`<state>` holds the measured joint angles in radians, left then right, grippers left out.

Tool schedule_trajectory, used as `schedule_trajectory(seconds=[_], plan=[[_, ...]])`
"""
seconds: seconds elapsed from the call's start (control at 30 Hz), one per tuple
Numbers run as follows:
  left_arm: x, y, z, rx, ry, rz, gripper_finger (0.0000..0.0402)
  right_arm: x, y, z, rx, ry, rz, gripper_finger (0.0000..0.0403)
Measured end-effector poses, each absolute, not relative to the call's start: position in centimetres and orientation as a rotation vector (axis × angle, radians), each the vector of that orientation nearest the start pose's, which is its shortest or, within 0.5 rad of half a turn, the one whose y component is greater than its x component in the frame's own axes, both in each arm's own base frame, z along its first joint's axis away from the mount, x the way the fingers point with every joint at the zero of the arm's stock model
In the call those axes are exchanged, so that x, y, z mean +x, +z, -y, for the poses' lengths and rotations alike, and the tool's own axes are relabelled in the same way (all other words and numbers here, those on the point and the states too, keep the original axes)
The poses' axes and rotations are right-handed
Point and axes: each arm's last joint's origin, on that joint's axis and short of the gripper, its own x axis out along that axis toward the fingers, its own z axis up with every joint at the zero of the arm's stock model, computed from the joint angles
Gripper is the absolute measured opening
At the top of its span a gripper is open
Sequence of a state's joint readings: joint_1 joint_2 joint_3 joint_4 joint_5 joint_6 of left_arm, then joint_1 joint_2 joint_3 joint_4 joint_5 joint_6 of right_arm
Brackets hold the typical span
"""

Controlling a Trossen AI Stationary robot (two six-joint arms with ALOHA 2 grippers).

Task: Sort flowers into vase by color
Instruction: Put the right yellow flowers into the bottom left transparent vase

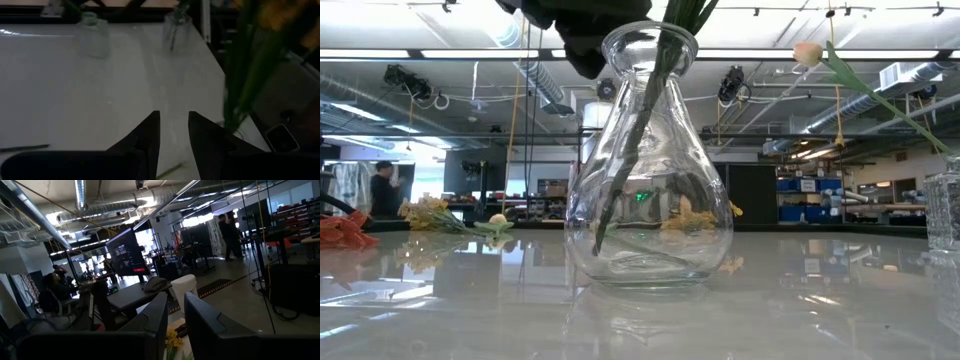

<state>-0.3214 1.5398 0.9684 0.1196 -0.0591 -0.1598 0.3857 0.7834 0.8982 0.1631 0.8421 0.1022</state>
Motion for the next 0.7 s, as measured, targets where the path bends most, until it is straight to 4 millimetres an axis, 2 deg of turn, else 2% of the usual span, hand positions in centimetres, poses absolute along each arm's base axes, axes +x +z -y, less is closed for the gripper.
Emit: schedule_trajectory(seconds=[0.6,0.7], plan=[[30.2,30.0,-0.1,-0.159,0.114,-0.284,0.0108,15.0,40.1,-3.8,0.261,-0.442,0.252,0.0075],[29.5,31.3,-1.7,-0.168,0.187,-0.344,0.0108,15.0,40.1,-3.8,0.261,-0.442,0.252,0.0075]])
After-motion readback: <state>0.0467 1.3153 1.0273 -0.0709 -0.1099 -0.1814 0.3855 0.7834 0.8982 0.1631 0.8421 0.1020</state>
